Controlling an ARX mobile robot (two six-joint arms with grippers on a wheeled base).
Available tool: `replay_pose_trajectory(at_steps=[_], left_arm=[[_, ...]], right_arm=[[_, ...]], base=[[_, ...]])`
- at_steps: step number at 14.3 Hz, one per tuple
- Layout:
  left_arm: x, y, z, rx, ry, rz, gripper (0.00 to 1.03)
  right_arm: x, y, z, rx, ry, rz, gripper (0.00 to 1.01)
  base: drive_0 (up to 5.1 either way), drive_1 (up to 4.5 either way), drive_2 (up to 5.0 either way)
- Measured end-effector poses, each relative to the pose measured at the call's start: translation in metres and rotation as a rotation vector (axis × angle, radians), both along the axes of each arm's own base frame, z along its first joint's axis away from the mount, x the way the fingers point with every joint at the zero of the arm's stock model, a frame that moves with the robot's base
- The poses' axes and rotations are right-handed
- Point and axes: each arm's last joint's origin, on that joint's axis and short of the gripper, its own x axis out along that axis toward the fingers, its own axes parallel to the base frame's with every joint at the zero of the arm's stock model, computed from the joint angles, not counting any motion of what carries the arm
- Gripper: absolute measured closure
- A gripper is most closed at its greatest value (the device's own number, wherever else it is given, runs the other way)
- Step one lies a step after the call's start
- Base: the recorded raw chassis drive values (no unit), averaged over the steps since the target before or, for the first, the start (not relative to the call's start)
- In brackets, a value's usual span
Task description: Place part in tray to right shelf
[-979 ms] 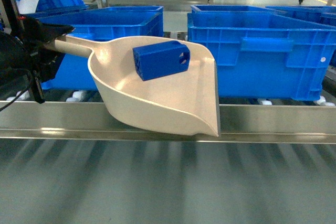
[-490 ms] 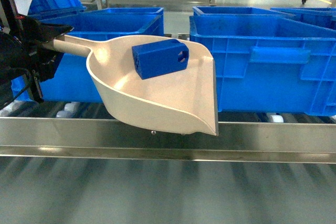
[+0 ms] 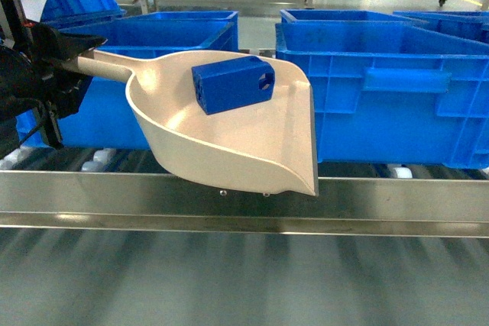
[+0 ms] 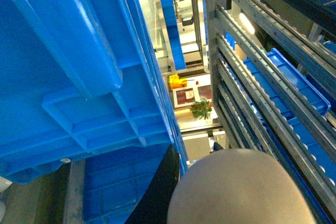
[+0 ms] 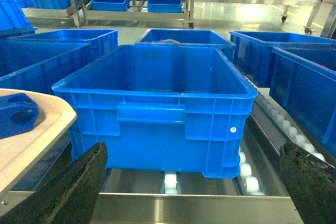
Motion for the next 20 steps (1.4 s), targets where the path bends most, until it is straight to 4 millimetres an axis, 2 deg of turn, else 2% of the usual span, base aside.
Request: replay_pose_trajectory(at_steps=[20], left_arm=[[0.0000, 0.0000, 0.0000, 0.000, 0.000, -0.001, 0.89]], right_arm=[[0.0000, 0.0000, 0.0000, 0.000, 0.000, 0.000, 0.03]], base=[[0.0, 0.00, 0.0]])
